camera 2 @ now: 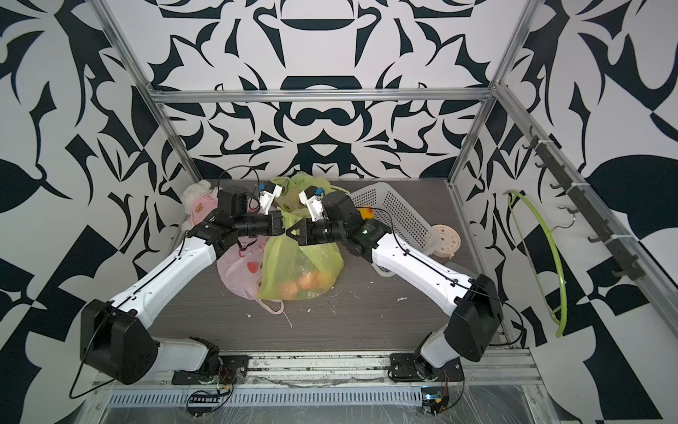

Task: Place the peach into a plastic bag & tie a knot
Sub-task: Cross the plastic bag at the center of the board.

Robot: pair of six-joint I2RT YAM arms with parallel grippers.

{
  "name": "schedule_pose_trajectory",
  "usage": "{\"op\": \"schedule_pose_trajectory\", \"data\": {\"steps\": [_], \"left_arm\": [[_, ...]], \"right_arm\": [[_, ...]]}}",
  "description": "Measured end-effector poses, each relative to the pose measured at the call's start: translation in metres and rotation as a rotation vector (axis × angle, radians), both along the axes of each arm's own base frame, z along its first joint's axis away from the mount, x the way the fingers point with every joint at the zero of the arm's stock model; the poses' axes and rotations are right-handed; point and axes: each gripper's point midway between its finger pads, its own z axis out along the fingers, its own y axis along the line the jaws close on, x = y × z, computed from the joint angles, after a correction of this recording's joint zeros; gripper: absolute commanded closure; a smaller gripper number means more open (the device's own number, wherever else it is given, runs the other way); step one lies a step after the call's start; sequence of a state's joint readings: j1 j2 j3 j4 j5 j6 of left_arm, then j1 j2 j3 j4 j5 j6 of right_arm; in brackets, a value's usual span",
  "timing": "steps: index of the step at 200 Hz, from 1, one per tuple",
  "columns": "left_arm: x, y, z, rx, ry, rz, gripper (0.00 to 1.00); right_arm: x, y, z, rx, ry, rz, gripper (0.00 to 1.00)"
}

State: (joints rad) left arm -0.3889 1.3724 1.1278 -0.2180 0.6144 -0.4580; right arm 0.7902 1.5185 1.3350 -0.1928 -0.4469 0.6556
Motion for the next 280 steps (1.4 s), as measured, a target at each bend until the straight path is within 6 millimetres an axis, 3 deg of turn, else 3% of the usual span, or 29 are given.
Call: {"op": "schedule_pose_trajectory", "data": {"steps": [70, 137, 158, 208, 280], "left_arm": [[-0.003, 0.01, -0.017, 0.021, 0.107, 0.042, 0.98], [-0.006, 0.019, -0.033, 0.075, 0.16, 0.067, 0.84], [-0.007, 0.019, -0.034, 0.079, 0.158, 0.066, 0.82], [-0.008, 0.018, -0.032, 0.077, 0.151, 0.055, 0.67], [-0.009, 0.018, -0.03, 0.071, 0.143, 0.046, 0.61]], "right_arm": [[0.019, 0.008, -0.043, -0.142, -0.145, -0.001, 1.0], [0.032, 0.007, -0.067, -0.225, -0.185, -0.026, 1.0], [0.037, 0.002, -0.069, -0.224, -0.164, -0.03, 1.0], [0.04, -0.006, -0.072, -0.218, -0.125, -0.031, 1.0], [0.032, -0.004, -0.074, -0.21, -0.092, 0.005, 1.0]]}}
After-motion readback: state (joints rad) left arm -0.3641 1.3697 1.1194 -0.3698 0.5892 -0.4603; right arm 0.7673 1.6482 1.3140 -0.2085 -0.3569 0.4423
